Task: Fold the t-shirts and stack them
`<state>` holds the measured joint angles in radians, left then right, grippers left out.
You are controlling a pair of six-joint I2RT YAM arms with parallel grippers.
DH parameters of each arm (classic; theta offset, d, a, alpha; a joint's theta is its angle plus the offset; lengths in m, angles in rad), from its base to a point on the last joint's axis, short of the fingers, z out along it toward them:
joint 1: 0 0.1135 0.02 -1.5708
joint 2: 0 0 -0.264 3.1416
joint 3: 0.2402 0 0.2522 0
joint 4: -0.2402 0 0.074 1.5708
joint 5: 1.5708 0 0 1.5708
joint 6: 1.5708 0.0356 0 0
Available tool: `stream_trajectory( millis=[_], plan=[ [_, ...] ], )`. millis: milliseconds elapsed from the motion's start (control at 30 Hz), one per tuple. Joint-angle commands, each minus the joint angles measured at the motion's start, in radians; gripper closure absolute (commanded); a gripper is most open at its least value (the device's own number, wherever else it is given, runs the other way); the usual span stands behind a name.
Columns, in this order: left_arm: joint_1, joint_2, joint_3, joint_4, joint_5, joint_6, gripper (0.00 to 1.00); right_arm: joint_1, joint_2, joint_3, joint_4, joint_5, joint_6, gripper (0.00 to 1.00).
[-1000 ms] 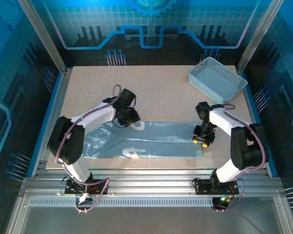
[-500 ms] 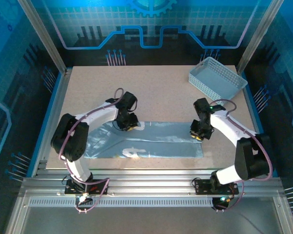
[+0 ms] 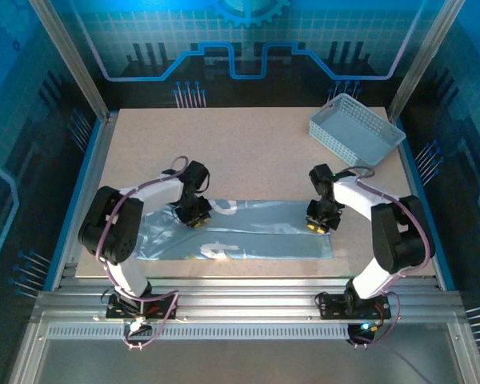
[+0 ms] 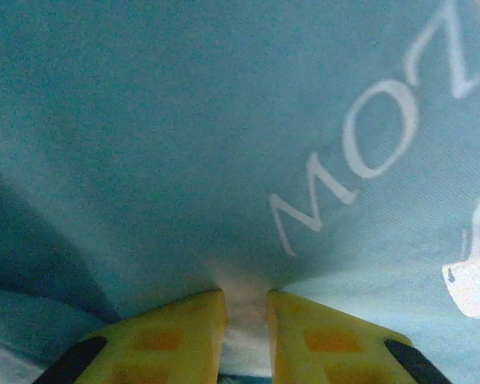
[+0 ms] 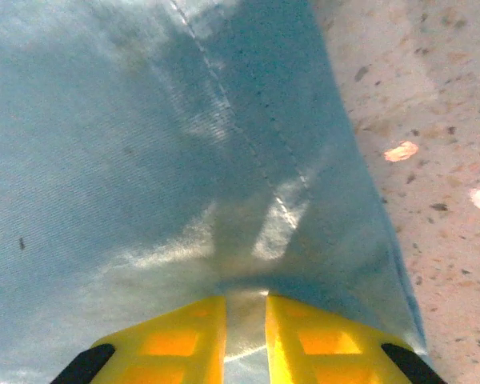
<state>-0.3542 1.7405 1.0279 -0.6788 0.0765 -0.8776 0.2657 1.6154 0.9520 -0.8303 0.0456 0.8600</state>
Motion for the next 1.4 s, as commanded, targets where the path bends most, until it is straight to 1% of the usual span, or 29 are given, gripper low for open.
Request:
stream_trajectory(
  millis=[0,67,133,267,367,467,600,767,867,933,1000,1067,1100,1167,1267,1367],
  plan=[
    [0.026,-0.032,0.01,-0.054,-0.012,-0.011,0.77,0.049,-0.052,0.078,-0.053,0.061,-0.013,0.77],
    [0.027,-0.059,0.043,-0.066,-0.035,-0.001,0.76,0.095,-0.043,0.122,-0.061,0.074,-0.026,0.76],
    [0.03,-0.064,0.085,-0.071,-0.05,0.006,0.76,0.142,-0.011,0.15,-0.033,0.047,-0.024,0.76],
    [0.04,0.02,0.156,-0.094,-0.034,0.021,0.75,0.216,0.095,0.188,0.039,-0.045,0.016,0.76],
    [0.04,0.085,0.176,-0.095,-0.02,0.028,0.76,0.23,0.187,0.241,0.013,-0.066,0.038,0.77],
    [0.038,0.139,0.181,-0.075,0.017,0.028,0.76,0.191,0.269,0.288,-0.05,-0.067,0.051,0.77],
    [0.026,0.209,0.203,-0.004,0.117,0.02,0.76,0.103,0.328,0.331,-0.092,-0.069,0.028,0.76],
    [-0.007,0.299,0.3,0.124,0.234,-0.016,0.75,-0.04,0.393,0.422,-0.136,-0.043,-0.051,0.76],
    [-0.02,0.353,0.403,0.156,0.278,-0.026,0.72,-0.12,0.443,0.487,-0.118,-0.028,-0.137,0.76],
    [-0.019,0.353,0.461,0.143,0.277,-0.026,0.69,-0.138,0.472,0.553,-0.109,0.0,-0.226,0.75],
    [-0.013,0.31,0.486,0.087,0.225,-0.013,0.66,-0.138,0.483,0.602,-0.116,0.019,-0.285,0.74],
    [0.01,0.236,0.453,0.05,0.164,0.004,0.64,-0.131,0.459,0.615,-0.113,0.018,-0.301,0.72],
    [0.035,0.192,0.414,0.039,0.141,0.01,0.63,-0.121,0.436,0.609,-0.104,0.015,-0.304,0.7],
    [0.098,0.114,0.322,0.049,0.127,0.036,0.62,-0.095,0.391,0.593,-0.086,0.012,-0.299,0.67],
    [0.209,0.038,0.215,0.063,0.147,0.134,0.59,-0.044,0.34,0.557,-0.051,-0.007,-0.28,0.62],
    [0.282,-0.007,0.155,0.065,0.151,0.291,0.53,-0.005,0.323,0.518,0.001,-0.075,-0.26,0.6]
  ],
)
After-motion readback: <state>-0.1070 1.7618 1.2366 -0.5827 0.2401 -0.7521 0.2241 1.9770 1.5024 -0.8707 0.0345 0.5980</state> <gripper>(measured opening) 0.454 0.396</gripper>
